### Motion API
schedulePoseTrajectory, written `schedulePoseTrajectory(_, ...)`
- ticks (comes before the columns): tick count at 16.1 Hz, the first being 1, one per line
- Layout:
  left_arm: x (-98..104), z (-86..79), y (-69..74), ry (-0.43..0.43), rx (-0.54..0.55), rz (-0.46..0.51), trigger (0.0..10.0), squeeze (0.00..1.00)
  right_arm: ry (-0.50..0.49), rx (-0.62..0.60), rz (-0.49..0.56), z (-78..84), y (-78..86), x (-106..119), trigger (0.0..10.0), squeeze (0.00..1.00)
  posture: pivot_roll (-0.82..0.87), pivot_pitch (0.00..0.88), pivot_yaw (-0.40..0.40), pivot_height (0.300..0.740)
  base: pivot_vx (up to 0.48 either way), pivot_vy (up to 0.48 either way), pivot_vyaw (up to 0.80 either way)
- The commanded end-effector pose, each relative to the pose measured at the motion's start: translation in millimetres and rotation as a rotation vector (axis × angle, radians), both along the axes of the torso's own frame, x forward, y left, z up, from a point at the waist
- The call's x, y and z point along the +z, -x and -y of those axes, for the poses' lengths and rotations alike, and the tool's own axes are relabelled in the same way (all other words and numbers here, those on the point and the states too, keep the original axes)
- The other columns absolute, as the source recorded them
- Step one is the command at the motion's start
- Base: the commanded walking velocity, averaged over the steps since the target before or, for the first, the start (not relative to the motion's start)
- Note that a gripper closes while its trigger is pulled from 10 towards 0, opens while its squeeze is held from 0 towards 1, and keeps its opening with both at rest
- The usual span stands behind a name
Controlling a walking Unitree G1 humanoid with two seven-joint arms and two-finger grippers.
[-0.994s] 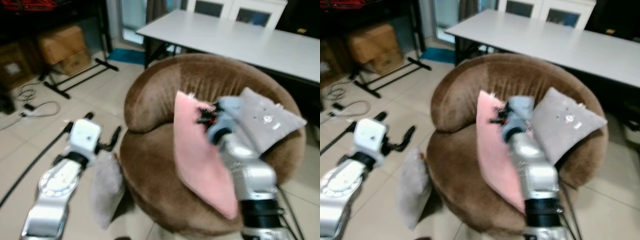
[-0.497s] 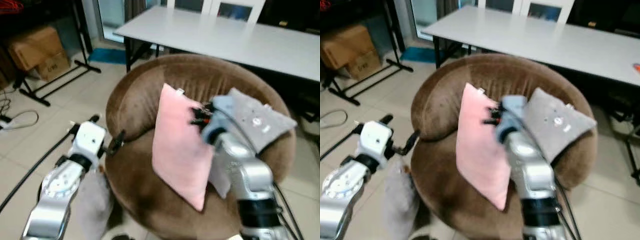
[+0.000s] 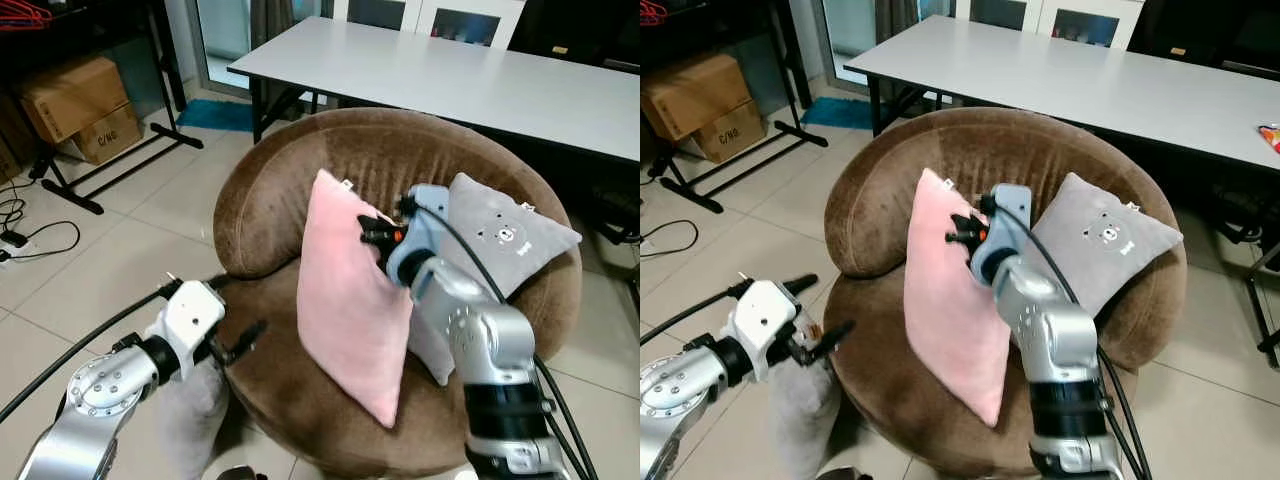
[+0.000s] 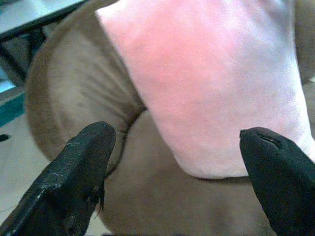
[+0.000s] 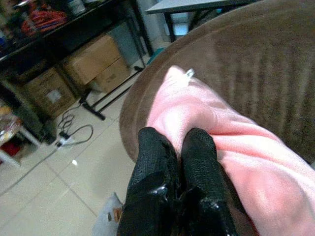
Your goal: Move the pillow to the sofa from floor
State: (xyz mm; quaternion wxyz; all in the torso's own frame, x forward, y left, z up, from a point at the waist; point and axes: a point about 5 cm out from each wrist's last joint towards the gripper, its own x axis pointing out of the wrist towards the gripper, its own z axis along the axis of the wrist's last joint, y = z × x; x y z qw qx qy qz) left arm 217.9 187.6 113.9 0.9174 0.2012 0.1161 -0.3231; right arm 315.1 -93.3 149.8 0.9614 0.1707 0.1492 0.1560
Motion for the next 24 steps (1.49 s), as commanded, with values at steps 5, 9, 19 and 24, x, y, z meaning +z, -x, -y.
schedulePoseTrajectory(5,-1.0,3.5,11.8,0.009,-0.135,-0.107,10.0,0.00,-0.181,-0.228,-0.142,40.3,-28.1,-40.9,10.0,0.00,-0.06,0.000,-0.020,0.740,0.000,0.000,0.00)
schedulePoseTrajectory(9,1.4,1.3,9.0,-0.009,-0.152,-0.108,10.0,0.00,-0.112,-0.383,-0.139,78.8,-46.5,-52.8,10.0,0.69,-0.05,0.000,-0.023,0.740,0.000,0.000,0.00)
schedulePoseTrajectory(19,11.7,-1.5,-6.1,0.018,0.000,0.047,10.0,0.00,0.016,-0.441,0.101,123.0,-51.5,-26.2,10.0,1.00,-0.07,0.000,-0.015,0.740,0.000,0.000,0.00)
schedulePoseTrajectory(24,15.1,1.6,-2.0,0.140,0.308,0.170,10.0,0.00,0.171,-0.106,0.241,66.6,9.9,-15.5,10.0,0.00,-0.08,0.000,-0.035,0.740,0.000,0.063,0.00)
